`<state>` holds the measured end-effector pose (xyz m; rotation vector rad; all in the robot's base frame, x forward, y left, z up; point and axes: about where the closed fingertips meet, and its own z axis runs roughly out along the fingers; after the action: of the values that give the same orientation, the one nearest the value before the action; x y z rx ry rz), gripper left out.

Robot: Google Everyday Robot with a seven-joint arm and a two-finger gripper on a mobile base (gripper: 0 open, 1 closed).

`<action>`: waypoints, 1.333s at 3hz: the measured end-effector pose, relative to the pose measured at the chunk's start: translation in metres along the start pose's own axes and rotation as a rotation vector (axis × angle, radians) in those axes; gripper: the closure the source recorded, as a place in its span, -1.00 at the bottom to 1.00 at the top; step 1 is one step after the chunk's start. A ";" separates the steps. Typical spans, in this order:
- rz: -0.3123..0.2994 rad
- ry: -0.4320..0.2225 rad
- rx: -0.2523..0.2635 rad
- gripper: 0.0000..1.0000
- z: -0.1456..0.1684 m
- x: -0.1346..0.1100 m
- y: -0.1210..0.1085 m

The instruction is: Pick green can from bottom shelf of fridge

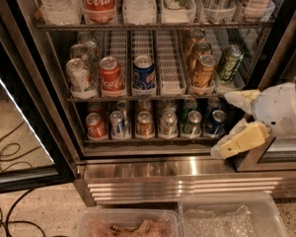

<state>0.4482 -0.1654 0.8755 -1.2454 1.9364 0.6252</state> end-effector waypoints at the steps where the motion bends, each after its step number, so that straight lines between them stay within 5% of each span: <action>1: 0.109 -0.110 -0.107 -1.00 0.043 -0.002 0.028; 3: 0.124 -0.128 -0.130 -1.00 0.049 -0.008 0.034; 4: 0.179 -0.165 -0.116 -1.00 0.070 0.020 0.027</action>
Offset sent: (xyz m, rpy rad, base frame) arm -0.0110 0.0395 -0.0224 0.1505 0.0837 0.0157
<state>0.4408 -0.1143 0.8170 -1.0600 1.9073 0.9142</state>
